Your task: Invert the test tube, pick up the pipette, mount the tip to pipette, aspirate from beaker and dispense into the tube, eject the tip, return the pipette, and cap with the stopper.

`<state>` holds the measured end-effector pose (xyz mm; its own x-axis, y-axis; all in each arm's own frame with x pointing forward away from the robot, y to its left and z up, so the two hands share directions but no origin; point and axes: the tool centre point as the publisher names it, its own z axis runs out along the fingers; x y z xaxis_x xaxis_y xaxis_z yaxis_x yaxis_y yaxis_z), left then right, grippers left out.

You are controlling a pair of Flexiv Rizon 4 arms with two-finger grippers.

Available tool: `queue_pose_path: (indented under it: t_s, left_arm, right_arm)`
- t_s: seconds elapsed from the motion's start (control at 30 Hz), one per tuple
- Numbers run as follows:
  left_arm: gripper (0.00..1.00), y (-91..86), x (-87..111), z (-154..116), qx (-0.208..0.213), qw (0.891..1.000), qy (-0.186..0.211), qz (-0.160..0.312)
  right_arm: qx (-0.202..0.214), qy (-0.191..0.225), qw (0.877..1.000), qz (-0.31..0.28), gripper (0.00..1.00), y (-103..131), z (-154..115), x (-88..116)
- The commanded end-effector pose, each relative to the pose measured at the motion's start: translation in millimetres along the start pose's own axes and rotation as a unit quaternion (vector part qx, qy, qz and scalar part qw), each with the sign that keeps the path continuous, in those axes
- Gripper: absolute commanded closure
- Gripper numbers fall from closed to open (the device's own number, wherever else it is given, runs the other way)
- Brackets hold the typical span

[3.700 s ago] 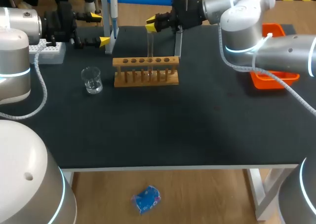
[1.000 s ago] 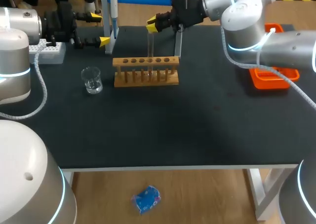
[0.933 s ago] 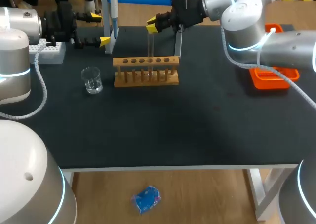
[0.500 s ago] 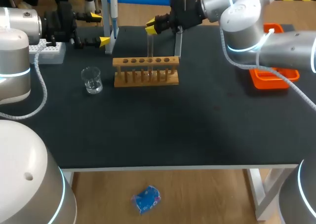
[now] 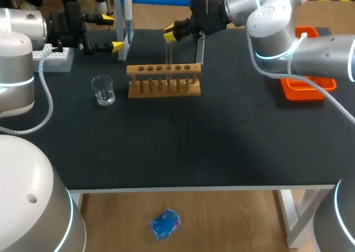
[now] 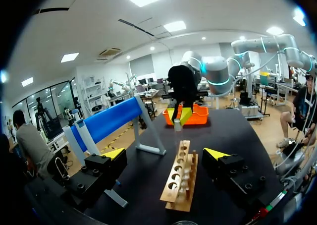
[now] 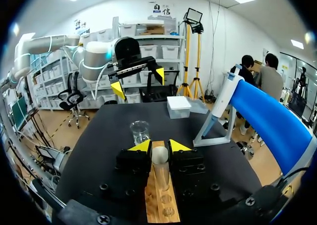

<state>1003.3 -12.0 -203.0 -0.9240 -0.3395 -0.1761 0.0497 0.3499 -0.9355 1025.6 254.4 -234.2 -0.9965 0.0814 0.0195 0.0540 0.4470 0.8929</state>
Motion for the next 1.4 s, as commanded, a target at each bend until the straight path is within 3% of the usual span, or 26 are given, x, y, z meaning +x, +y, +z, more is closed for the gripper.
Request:
queue_pose_path:
  t_s: [0.03,0.33,0.37,0.4,0.43,0.47,0.77,1.13,1.17,1.2,1.23,1.27,1.3,1.4]
  left_arm:
    - [0.00,-0.5,-0.6,-1.4,-0.001,1.000,0.002,-0.001]
    - [0.00,-0.5,-0.6,-1.4,-0.001,1.000,0.002,-0.001]
    - [0.00,-0.5,-0.6,-1.4,-0.001,1.000,0.002,-0.001]
    - [0.00,-0.5,-0.6,-1.4,-0.001,1.000,0.002,-0.001]
    - [0.00,-0.5,-0.6,-1.4,-0.001,1.000,0.002,-0.001]
    - [0.00,-0.5,-0.6,-1.4,-0.001,1.000,0.002,-0.001]
    - [0.00,-0.5,-0.6,-1.4,-0.001,1.000,0.002,-0.001]
    - [0.00,-0.5,-0.6,-1.4,-0.001,1.000,0.002,-0.001]
    - [0.00,-0.5,-0.6,-1.4,-0.001,1.000,0.002,-0.001]
    - [0.00,-0.5,-0.6,-1.4,-0.001,1.000,0.002,-0.001]
    - [0.00,-0.5,-0.6,-1.4,-0.001,1.000,0.002,-0.001]
    - [0.00,-0.5,-0.6,-1.4,-0.001,1.000,0.002,-0.001]
    - [0.00,-0.5,-0.6,-1.4,-0.001,1.000,0.002,-0.001]
    - [0.00,-0.5,-0.6,-1.4,-0.001,1.000,0.002,-0.001]
  right_arm:
    - [0.006,0.004,1.000,0.003,1.00,-3.3,1.3,-1.3]
    - [0.006,0.006,1.000,0.011,1.00,-7.8,3.4,0.6]
    - [0.006,0.005,1.000,0.011,0.90,-6.4,2.4,-0.2]
    - [0.004,0.003,1.000,0.011,0.60,-5.2,1.4,-0.7]
    - [0.002,0.000,1.000,0.010,0.12,-4.0,0.5,-1.0]
    - [-0.001,-0.001,1.000,0.010,0.00,-1.9,-1.0,-1.6]
    - [-0.021,-0.008,1.000,0.002,0.00,12.5,-9.4,-1.9]
    - [-0.131,0.017,0.991,-0.011,0.00,26.8,-18.2,1.1]
    - [-0.139,0.017,0.990,-0.013,0.06,27.5,-18.8,0.9]
    - [-0.148,0.017,0.989,-0.014,0.60,28.1,-19.5,0.9]
    - [-0.158,0.019,0.987,-0.012,0.82,28.4,-19.9,1.0]
    - [-0.163,0.020,0.986,-0.010,0.95,28.7,-20.1,1.1]
    - [-0.165,0.017,0.986,-0.014,1.00,28.9,-20.2,1.5]
    - [-0.175,0.019,0.984,-0.014,1.00,29.7,-19.5,2.8]
